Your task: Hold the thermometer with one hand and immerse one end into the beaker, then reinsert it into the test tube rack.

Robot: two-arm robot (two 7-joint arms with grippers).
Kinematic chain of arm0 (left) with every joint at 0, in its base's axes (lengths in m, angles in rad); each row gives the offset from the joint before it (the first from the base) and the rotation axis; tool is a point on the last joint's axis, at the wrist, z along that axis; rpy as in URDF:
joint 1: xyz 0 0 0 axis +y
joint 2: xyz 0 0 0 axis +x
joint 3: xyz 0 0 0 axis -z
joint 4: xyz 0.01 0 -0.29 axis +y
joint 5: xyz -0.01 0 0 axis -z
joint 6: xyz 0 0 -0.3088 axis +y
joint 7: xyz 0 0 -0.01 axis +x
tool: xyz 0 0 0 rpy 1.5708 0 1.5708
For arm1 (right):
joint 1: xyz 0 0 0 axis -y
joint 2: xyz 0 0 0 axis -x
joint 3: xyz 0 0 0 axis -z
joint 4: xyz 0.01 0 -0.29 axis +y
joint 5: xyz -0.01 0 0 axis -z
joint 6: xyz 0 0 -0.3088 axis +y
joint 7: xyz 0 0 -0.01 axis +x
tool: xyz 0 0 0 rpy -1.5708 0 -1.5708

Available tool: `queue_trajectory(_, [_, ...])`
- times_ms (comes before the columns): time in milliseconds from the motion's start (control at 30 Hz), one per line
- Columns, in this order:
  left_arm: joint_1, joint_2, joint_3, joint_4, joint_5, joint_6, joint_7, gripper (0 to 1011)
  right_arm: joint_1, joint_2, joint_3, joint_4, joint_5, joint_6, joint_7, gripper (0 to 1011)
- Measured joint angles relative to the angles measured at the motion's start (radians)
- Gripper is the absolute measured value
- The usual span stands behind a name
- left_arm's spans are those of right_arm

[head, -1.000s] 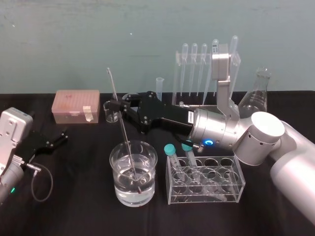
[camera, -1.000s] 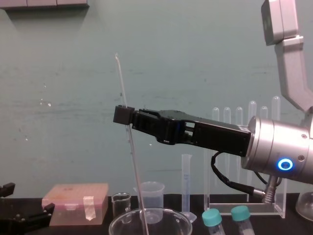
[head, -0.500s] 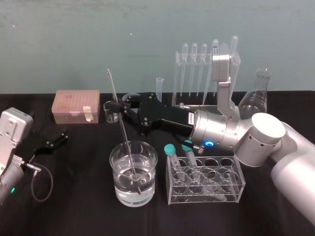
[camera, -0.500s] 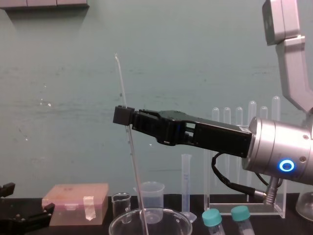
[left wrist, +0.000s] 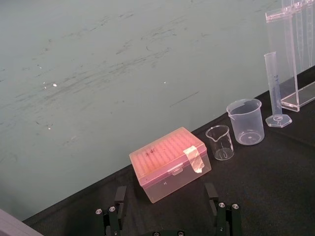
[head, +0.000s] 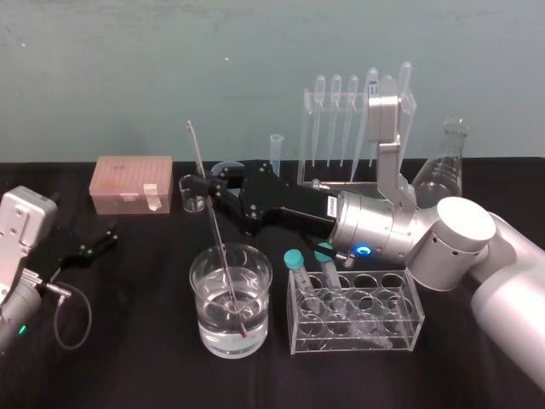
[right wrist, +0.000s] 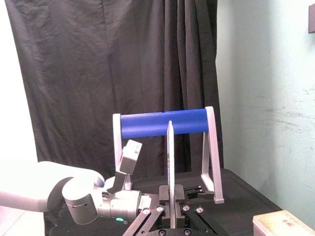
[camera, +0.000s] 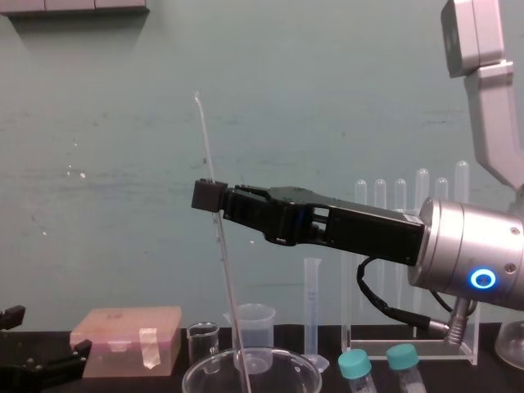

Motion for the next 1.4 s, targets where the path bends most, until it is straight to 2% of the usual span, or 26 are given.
queue_trajectory(1400, [0.000, 0.000, 0.000, 0.000, 0.000, 0.000, 0.000, 1008, -0.018, 0.015, 0.002, -0.034, -0.006, 0.002, -0.019, 56])
